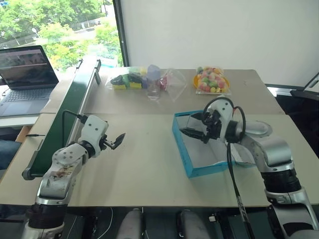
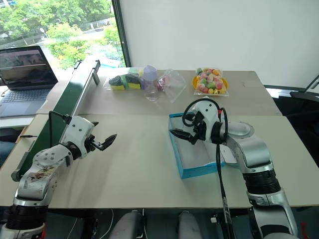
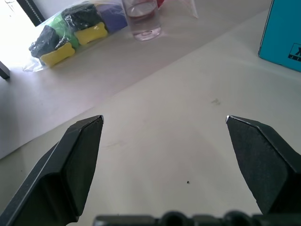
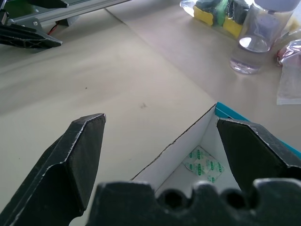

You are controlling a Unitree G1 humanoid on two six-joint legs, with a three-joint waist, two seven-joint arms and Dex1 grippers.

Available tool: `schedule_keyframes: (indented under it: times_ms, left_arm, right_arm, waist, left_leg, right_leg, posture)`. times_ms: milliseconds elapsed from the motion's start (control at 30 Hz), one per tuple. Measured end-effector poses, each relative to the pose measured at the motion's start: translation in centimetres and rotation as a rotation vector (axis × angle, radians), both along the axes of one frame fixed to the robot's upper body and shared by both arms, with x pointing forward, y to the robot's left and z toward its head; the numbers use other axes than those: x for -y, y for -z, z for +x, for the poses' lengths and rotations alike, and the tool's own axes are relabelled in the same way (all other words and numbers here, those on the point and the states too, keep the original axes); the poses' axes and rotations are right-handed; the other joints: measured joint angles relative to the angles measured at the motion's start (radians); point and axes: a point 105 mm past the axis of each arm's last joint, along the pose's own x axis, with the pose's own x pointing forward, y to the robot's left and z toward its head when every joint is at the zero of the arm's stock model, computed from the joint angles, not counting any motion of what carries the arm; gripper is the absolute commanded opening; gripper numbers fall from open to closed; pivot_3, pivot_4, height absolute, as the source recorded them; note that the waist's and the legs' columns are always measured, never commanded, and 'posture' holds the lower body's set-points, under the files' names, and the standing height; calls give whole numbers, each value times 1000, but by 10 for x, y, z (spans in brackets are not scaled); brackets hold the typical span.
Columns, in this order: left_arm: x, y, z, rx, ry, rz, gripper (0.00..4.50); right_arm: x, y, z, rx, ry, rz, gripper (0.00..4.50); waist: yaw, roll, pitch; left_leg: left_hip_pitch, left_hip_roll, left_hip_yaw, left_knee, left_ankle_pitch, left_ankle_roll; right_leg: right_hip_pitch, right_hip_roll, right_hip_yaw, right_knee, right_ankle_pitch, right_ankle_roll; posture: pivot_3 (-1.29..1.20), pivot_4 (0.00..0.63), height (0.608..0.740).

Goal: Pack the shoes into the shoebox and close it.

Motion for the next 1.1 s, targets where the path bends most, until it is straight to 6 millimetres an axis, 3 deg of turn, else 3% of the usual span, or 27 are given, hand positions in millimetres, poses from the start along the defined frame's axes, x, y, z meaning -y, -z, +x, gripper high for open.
schedule_keyframes:
  times_ms: [367,567,733,1100]
  left_arm:
    - [-11,12,1,-43,-50,-15,4482]
    - [-42,-15,15,39,-224,-50,4482]
    - [-57,-19,18,59,-348,-91,4482]
    - [-58,-15,17,55,-368,-98,4482]
  right_arm:
    - [0,1,-1,-2,-24,-18,4443]
    - [-13,-12,8,65,-17,37,4443]
    - [-12,-17,18,138,37,27,4443]
    - [-23,-15,9,98,-34,33,4443]
  waist:
    - [0,0,0]
    - [0,0,0]
    - [1,0,0]
    - [2,0,0]
  left_leg:
    - [-1,1,2,-1,0,0]
    - [-1,1,2,-1,0,0]
    - [-1,0,3,-1,0,0]
    - [-1,1,9,-1,0,0]
  right_leg:
    - [0,0,1,-7,4,2]
    - [1,2,1,-7,4,3]
    - [1,1,2,-7,8,-1]
    - [0,2,2,-7,9,-2]
  posture:
    - [0,150,740]
    - [0,150,740]
    - [0,150,740]
    - [0,150,740]
